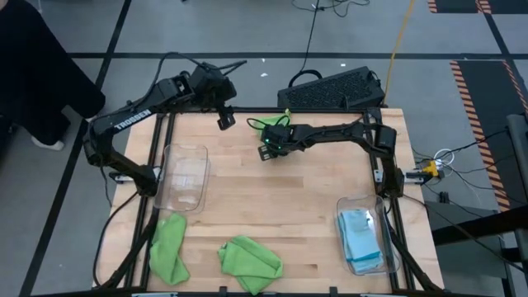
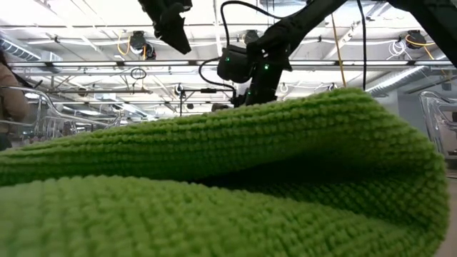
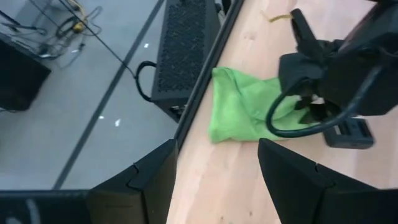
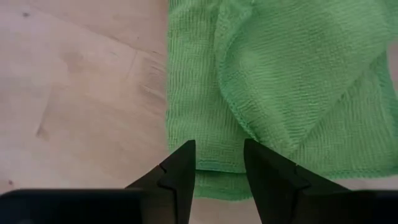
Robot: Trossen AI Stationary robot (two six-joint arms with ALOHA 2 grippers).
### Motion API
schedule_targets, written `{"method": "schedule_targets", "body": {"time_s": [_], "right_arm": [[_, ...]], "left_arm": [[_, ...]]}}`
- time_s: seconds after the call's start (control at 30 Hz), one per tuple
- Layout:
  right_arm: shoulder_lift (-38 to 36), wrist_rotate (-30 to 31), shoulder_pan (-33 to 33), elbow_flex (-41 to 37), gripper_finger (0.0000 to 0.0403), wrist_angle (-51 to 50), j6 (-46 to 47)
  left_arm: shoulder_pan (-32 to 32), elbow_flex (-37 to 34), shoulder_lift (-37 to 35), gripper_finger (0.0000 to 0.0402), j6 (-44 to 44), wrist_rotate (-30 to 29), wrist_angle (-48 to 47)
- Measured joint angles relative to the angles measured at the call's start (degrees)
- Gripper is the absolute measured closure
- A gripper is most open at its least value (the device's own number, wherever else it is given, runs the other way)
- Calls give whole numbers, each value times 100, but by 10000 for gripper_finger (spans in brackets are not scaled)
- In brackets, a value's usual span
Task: Sort microfiber towel by color & place in baskets
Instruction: Fold the top green microfiber towel
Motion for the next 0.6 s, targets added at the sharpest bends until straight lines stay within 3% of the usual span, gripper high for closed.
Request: {"method": "schedule_targets", "body": {"time_s": [0.27, 0.6], "right_arm": [[-176, 136, -6, 3, 275, -369, 70], [-543, 385, -68, 0, 275, -831, -34]], "left_arm": [[-29, 0, 0, 174, -63, 609, 76], [-61, 0, 0, 174, -314, 626, 83]]}}
